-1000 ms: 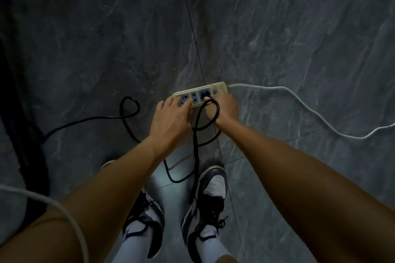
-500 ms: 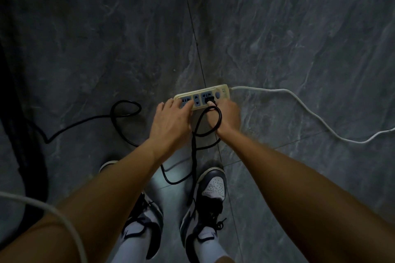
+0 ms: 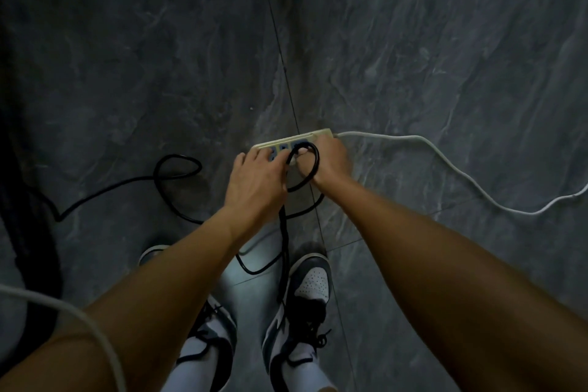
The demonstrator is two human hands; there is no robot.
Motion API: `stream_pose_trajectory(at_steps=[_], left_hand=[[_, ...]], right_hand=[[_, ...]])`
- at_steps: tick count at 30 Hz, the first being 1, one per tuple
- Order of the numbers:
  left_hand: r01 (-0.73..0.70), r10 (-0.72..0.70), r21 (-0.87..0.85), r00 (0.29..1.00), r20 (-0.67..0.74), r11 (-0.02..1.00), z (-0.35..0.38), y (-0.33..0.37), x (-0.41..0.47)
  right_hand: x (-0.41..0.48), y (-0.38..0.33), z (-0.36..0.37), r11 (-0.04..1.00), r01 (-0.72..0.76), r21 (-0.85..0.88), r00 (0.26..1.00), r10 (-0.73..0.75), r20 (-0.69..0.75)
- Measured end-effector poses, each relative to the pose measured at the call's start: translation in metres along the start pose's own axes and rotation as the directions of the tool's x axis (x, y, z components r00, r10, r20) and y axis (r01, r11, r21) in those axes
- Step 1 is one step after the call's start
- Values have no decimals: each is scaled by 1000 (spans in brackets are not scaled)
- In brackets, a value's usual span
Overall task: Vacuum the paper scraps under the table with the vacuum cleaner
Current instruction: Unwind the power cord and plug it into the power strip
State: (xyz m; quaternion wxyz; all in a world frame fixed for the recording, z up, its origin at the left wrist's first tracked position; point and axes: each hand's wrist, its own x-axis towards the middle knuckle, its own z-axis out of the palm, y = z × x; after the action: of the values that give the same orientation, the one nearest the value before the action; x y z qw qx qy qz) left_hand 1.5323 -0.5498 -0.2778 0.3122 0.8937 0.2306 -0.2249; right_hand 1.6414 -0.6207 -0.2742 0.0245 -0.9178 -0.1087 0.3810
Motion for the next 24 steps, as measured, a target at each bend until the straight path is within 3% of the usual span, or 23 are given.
stream_pose_trajectory(at_steps=[11,15,20,24], left_hand=[[17,-18,26,999,39,1000,-1,-8,-6],[5,-7,32,999,42,999,1,-6,-4],[40,-40,1,999,22,999,1,-2,4],[32,-32,-11,999,7,999,-3,0,4]], right_hand=[[-11,11,14,998,-6,-60,998,2,-66],[2,4,2,1000,2,-31,1000,-2,0],[22,-6,-10,989,29,-148,997,-17,79],[5,8,-6,997,68,-22,998,-67,14]])
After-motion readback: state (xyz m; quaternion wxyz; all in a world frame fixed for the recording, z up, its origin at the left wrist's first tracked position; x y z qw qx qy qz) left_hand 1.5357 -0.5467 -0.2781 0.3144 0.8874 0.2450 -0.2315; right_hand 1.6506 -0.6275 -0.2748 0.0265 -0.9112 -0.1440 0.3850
